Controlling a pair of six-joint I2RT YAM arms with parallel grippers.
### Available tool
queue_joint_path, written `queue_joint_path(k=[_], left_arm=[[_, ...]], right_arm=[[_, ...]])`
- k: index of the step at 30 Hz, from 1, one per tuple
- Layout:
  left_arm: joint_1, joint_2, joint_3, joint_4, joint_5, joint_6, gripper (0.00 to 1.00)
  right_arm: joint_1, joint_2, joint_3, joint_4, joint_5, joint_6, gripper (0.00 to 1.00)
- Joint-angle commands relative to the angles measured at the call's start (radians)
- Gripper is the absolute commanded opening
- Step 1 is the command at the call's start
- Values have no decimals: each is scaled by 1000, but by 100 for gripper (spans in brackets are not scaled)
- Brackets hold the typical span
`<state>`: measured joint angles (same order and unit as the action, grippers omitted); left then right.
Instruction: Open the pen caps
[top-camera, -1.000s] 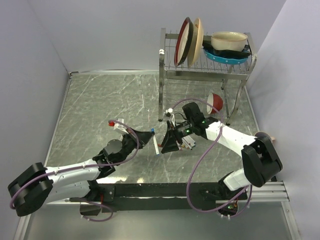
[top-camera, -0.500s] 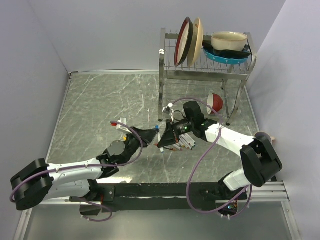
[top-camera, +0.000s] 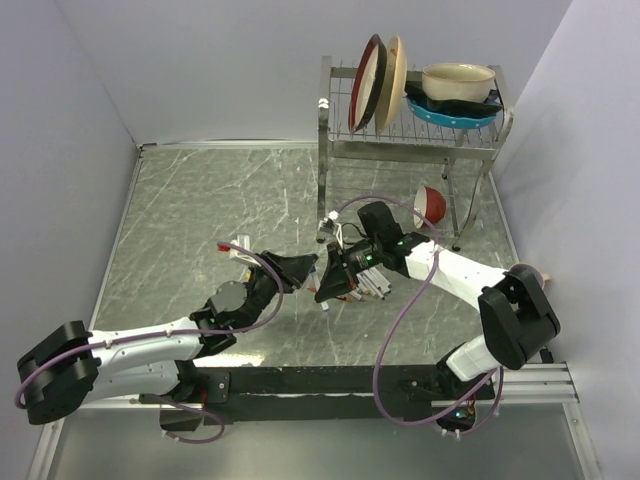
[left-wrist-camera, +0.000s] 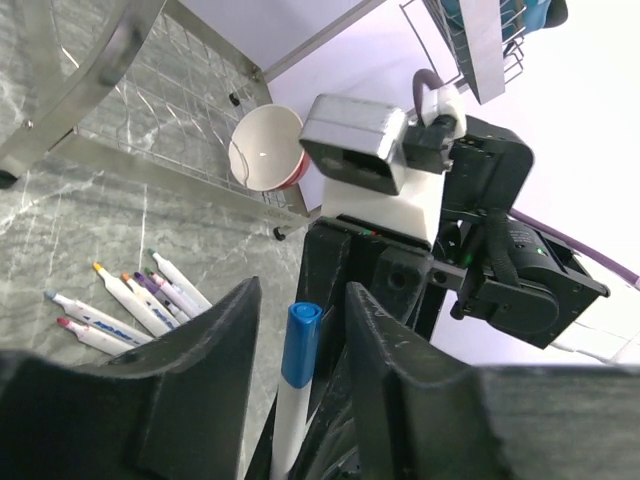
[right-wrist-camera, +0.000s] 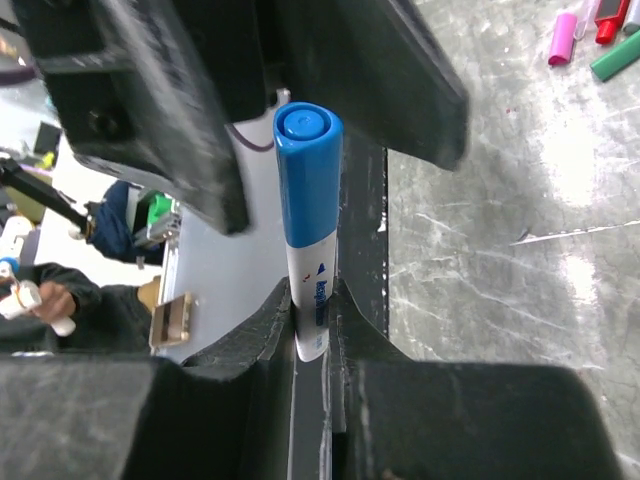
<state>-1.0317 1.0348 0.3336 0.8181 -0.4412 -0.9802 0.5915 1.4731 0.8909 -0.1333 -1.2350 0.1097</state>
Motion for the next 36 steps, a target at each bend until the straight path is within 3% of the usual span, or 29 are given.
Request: queue_joint_path(k=[1,15,20,22,23,24,31,36], left_arm=[[-1,-24,12,30,12,44,41],[-1,36,19,95,136,112,40],[-1,44,36,75,147,124,31],[1,33,38,75,141,127,16],[1,27,44,61,133,127,3],[-1,21,51,37,127,127,1],[2,-108,67,-52,-38,204,1],[54,-260,102,-171,-197,354,1]], right_arm=[[7,13,51,-78,-41,-93,0],[7,10,74,-146,-15,-168,0],[7,19,80,-164,-8,-185,0],[8,21,82,-166,3,-186,0],[7,26,85,-172,9,-194,0],[7,27,86,-192,22,-202,0],[56,53,118,-290,72,-300,0],[96,91,143,-357,117,-341,0]])
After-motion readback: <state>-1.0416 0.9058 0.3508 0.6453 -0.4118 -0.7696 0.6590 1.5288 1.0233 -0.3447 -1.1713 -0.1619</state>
